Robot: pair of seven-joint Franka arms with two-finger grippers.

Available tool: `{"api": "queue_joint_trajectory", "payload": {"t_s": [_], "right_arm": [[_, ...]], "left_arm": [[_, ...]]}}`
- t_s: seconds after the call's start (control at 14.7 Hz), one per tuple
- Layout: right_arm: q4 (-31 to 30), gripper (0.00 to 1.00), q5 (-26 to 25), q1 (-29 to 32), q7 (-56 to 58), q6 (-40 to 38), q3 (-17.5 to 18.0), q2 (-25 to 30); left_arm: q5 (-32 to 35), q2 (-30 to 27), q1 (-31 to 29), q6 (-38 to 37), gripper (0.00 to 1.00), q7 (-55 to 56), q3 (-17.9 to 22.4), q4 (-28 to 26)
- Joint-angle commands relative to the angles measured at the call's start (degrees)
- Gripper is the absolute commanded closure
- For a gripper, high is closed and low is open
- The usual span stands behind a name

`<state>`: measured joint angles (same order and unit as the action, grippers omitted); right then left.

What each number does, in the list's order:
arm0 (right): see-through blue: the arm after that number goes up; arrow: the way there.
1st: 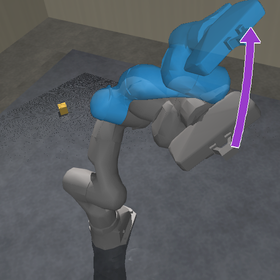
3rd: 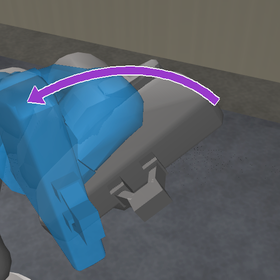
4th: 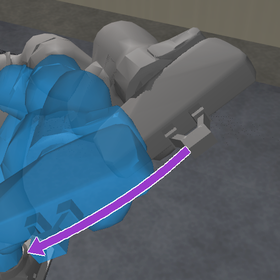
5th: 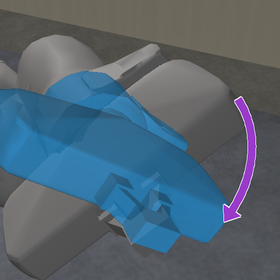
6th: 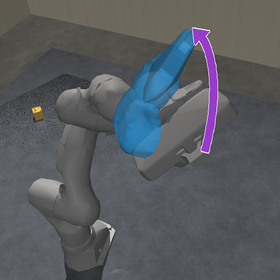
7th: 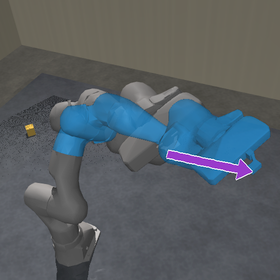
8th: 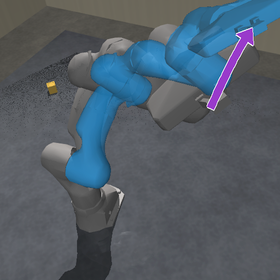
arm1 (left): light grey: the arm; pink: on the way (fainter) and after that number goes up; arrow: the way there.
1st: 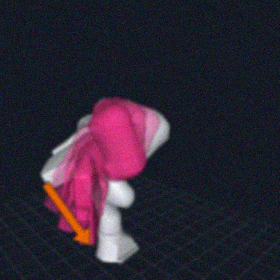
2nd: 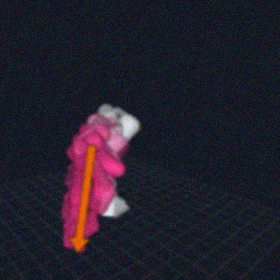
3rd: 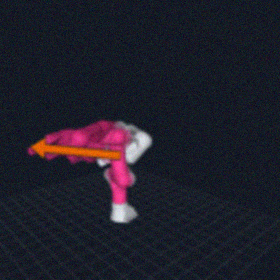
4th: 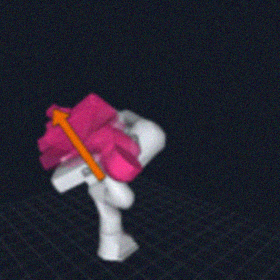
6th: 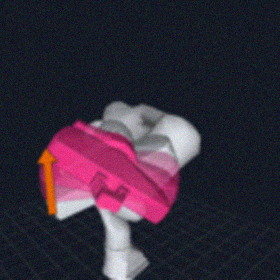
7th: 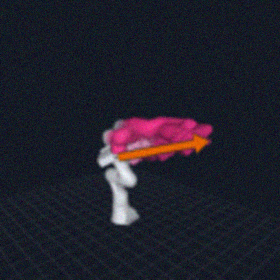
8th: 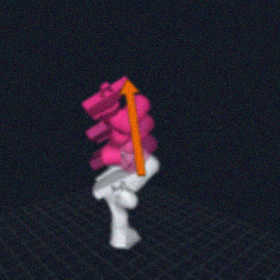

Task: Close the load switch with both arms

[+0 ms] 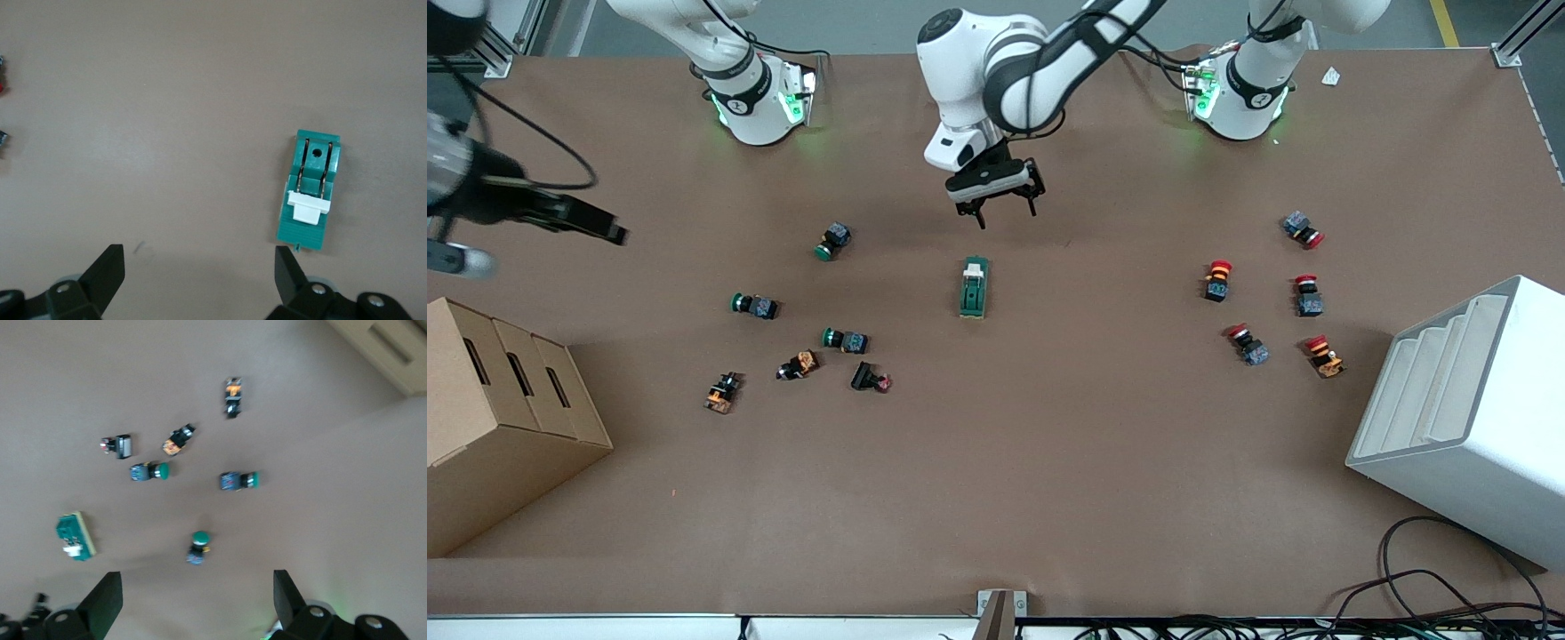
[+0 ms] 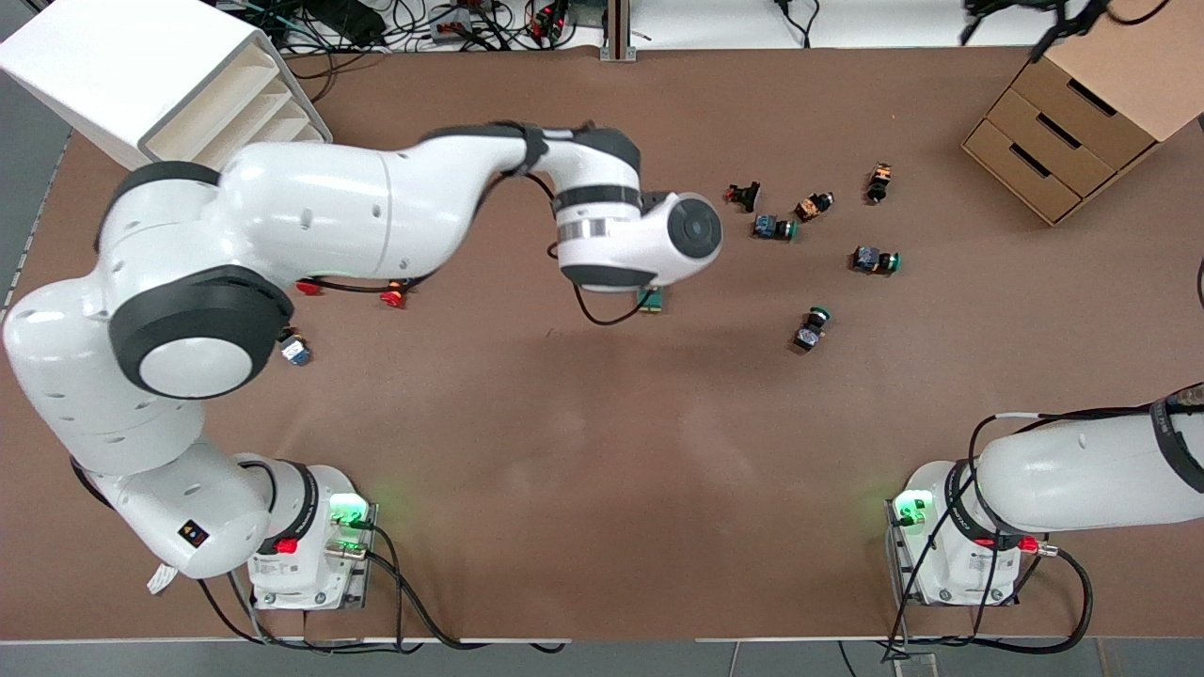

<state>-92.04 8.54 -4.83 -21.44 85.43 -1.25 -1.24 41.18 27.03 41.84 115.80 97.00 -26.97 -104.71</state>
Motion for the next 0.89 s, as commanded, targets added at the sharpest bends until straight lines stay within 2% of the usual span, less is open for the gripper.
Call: {"api": "queue_joint_trajectory", "payload": {"t_s": [0.0,0.14,0.34,0.48,0.68,0.82], "right_arm": [[-8.6,0.00,4.0,-6.1,-13.3,8.0,-0.1,1.3],[-13.6,0.00,9.0,-9.7,-18.1,14.2,-0.1,1.0],[-19.4,0.00,12.4,-14.8,-20.7,23.7,-0.1,-1.1],[-21.5,0.00,17.8,-17.9,-21.4,29.5,-0.1,-4.2],[-23.2,0.00,18.9,-23.5,-21.4,38.6,-0.1,-8.9],[-23.1,0.00,21.7,-26.2,-21.4,44.6,-0.1,-12.5]], "left_arm": [[7.9,3.7,2.5,0.4,0.01,7.8,0.1,0.6],[12.1,6.0,3.7,0.4,0.02,12.8,0.0,0.7],[20.7,9.4,6.1,0.6,0.03,18.8,0.1,0.3],[28.0,11.3,6.3,0.6,0.03,25.0,0.1,0.1],[35.7,13.1,6.9,0.6,0.03,28.9,0.1,-0.1],[40.5,13.8,7.0,0.6,0.03,31.0,0.1,-0.8]]}}
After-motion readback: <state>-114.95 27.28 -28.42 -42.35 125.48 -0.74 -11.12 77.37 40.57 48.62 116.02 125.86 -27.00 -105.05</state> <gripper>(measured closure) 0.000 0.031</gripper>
